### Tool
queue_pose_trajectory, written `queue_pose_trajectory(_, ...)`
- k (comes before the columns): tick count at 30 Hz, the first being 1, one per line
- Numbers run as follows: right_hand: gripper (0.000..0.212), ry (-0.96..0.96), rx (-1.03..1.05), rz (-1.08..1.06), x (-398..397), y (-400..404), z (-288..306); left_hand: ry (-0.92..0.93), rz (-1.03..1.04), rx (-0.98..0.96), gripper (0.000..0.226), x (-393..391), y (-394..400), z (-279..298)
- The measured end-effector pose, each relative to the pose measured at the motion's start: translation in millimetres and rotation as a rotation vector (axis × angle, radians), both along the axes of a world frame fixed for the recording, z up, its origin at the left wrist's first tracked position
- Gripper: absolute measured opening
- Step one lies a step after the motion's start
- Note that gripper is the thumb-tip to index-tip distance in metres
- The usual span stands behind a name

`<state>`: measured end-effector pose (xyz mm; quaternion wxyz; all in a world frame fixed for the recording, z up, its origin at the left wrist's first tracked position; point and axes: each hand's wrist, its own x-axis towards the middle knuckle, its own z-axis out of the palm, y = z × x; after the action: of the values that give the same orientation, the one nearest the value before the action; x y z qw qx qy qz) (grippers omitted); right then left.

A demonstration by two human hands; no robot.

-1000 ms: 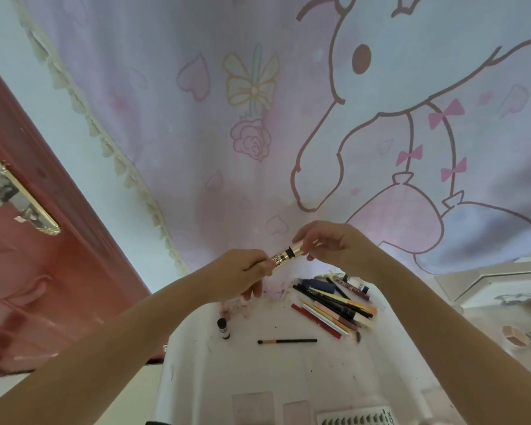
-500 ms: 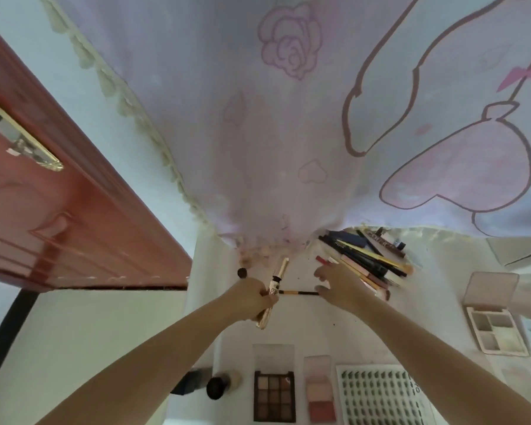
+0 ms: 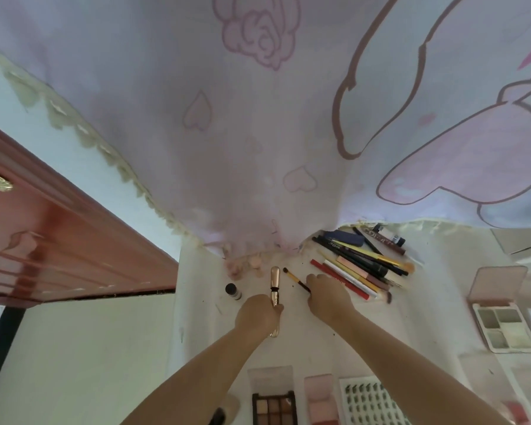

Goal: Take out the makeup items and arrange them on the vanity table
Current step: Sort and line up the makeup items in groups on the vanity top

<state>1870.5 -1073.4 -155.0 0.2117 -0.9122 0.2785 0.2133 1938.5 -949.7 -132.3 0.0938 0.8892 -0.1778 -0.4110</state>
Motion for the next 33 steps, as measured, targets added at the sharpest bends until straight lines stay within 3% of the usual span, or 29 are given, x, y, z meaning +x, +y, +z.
queue_pose_trajectory(6,0.018,0.018,0.170,-0.195,9.8,5.9,-7.1,-0.077,0.008,-0.018,0.038,-1.1,-6.9,-12.3)
queue_pose_trajectory(11,0.022,0.004,0.193,-0.161,3.1,0.2,-6.3,-0.106,0.008,-0.016,0.038,-0.3,-11.7,-18.2)
queue_pose_trajectory(13,0.024,-0.044,0.127,-0.173,-5.3,-6.2,-1.8,-0.111,0.003,-0.018,0.038,-0.3,-13.8,-20.2)
queue_pose_trajectory(16,0.026,-0.173,-0.166,-0.100,-21.7,-20.3,0.5,-0.102,0.022,-0.028,0.039,-1.0,-15.7,-22.9)
queue_pose_trajectory(19,0.026,-0.144,-0.356,-0.056,-35.8,-31.9,-3.6,-0.098,0.016,-0.012,0.040,-3.4,-15.7,-22.7)
queue_pose_trajectory(28,0.022,0.002,-0.387,-0.043,-43.3,-37.8,-5.2,-0.177,-0.077,-0.034,0.033,-6.0,-5.9,-5.5)
queue_pose_trajectory(33,0.026,-0.060,-0.377,0.032,-41.5,-41.4,8.0,-0.266,-0.187,-0.096,0.031,-15.2,-3.8,12.7)
